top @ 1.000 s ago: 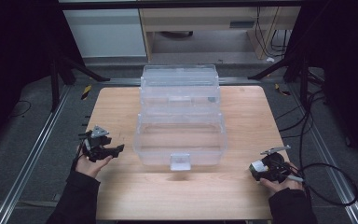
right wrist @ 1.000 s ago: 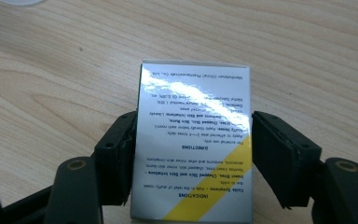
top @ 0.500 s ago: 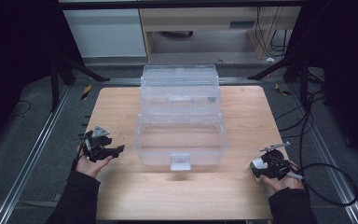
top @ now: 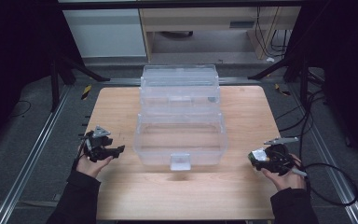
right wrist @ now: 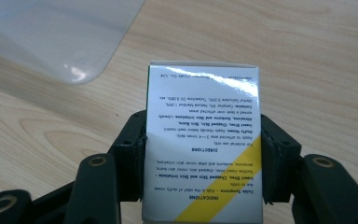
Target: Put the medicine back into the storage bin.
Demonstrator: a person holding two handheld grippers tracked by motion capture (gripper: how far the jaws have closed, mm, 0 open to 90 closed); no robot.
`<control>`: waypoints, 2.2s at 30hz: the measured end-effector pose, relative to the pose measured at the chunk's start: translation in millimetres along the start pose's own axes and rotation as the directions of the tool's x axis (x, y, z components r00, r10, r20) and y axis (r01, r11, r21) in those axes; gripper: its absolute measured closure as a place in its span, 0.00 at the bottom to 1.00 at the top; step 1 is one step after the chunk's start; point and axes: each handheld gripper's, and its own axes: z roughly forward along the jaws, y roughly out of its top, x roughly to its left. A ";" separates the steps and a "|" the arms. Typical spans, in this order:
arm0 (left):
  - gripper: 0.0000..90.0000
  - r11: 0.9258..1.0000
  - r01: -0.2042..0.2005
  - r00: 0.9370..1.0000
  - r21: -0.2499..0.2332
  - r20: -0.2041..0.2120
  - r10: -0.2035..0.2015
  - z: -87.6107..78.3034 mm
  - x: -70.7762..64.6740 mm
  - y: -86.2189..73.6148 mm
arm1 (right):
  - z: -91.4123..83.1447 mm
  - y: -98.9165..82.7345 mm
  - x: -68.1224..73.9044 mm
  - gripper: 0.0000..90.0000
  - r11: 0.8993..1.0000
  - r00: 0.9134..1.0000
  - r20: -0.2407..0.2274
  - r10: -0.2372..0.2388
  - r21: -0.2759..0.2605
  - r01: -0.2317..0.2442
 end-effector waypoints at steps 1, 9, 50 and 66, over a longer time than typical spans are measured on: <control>0.41 1.000 -0.001 1.000 0.002 0.000 0.001 0.1 0.1 0.0 | -1.3 1.2 -0.2 0.50 1.000 1.000 -0.003 0.002 -0.006 -0.002; 0.41 1.000 0.003 1.000 -0.001 -0.005 -0.003 0.0 1.1 -0.4 | -10.6 17.3 1.5 0.50 0.998 1.000 -0.013 -0.014 -0.060 0.013; 0.45 1.000 0.017 1.000 -0.015 -0.011 -0.017 -2.3 5.6 -2.0 | -18.6 106.3 43.2 0.50 0.974 0.990 -0.092 -0.105 -0.212 0.084; 0.46 1.000 0.024 1.000 -0.019 -0.014 -0.024 -2.3 6.2 -2.2 | -3.8 119.6 67.2 0.50 0.970 0.976 -0.137 -0.167 -0.201 0.138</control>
